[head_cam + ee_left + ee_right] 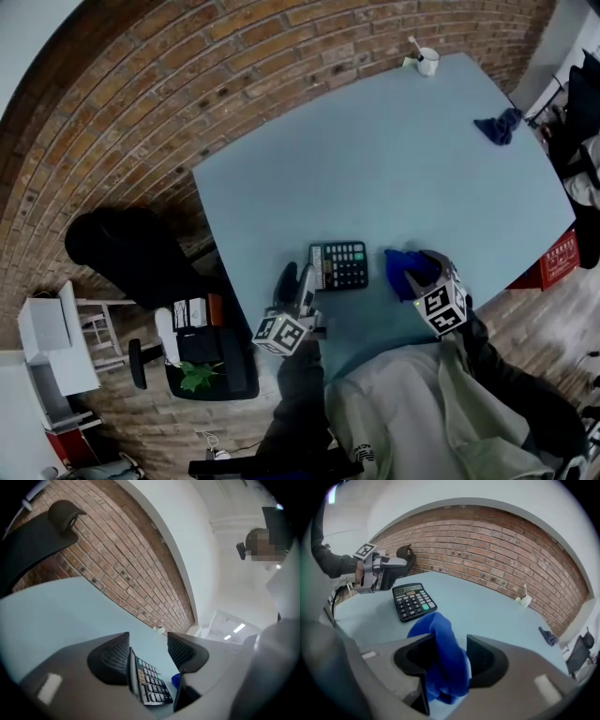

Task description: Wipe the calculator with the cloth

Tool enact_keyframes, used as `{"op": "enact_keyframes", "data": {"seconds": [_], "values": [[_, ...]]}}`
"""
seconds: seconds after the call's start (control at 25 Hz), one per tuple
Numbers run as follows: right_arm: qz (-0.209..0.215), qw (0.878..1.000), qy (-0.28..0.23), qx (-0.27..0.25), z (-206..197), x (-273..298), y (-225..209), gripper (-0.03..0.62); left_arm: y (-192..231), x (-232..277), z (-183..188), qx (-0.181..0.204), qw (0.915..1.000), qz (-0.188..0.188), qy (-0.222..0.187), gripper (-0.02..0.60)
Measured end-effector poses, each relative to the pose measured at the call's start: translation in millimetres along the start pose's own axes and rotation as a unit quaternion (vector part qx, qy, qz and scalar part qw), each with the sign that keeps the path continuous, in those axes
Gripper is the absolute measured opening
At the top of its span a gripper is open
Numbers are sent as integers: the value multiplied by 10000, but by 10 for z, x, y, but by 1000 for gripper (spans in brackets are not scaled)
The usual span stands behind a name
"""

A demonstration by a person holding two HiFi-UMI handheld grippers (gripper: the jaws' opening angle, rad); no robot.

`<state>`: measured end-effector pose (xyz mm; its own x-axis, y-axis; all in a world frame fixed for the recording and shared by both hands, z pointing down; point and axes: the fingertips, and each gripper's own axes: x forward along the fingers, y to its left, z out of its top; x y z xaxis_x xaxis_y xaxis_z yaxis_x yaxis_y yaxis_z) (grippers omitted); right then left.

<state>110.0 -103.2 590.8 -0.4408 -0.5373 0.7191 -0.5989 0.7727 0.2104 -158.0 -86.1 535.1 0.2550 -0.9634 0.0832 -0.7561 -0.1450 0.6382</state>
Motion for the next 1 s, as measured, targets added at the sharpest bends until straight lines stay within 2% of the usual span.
{"op": "enact_keyframes", "data": {"seconds": [0.08,0.16,0.2,0.28,0.36,0.44,0.52,0.56,0.6,0.68,0.72,0.84,1.0], "values": [[-121,9997,81,-208,-12,-61,-64,212,6,-119,86,286,9995,143,19,241],[-76,9997,-24,-225,51,-93,-89,300,-22,-230,168,390,9990,220,-51,239],[-13,9998,-184,-124,133,-112,-91,321,-55,-281,197,376,9990,212,-110,230],[118,9976,-669,152,418,-189,-86,327,-160,-360,229,335,9991,111,-221,181],[237,9904,-1323,315,797,-342,-63,327,-283,-421,221,315,9990,-32,-327,122],[402,9772,-2045,401,1155,-546,20,327,-379,-506,181,226,9986,-94,-474,58],[637,9619,-2601,557,1382,-753,200,317,-479,-644,141,105,9984,-33,-555,28],[724,9552,-2799,637,1442,-834,284,293,-533,-707,127,53,9983,-8,-580,15],[775,9503,-2932,703,1465,-894,349,240,-584,-755,107,14,9982,-8,-599,6],[877,9494,-2901,822,1398,-933,455,82,-690,-808,42,-47,9981,-66,-608,2],[977,9521,-2766,868,1325,-913,513,52,-745,-818,3,-83,9981,-104,-604,2],[1283,9577,-2335,1088,1084,-829,649,18,-893,-823,-102,-224,9977,-214,-602,2],[1432,9559,-2138,1412,927,-813,673,3,-1041,-786,-207,-336,9973,-374,-541,2]]}}
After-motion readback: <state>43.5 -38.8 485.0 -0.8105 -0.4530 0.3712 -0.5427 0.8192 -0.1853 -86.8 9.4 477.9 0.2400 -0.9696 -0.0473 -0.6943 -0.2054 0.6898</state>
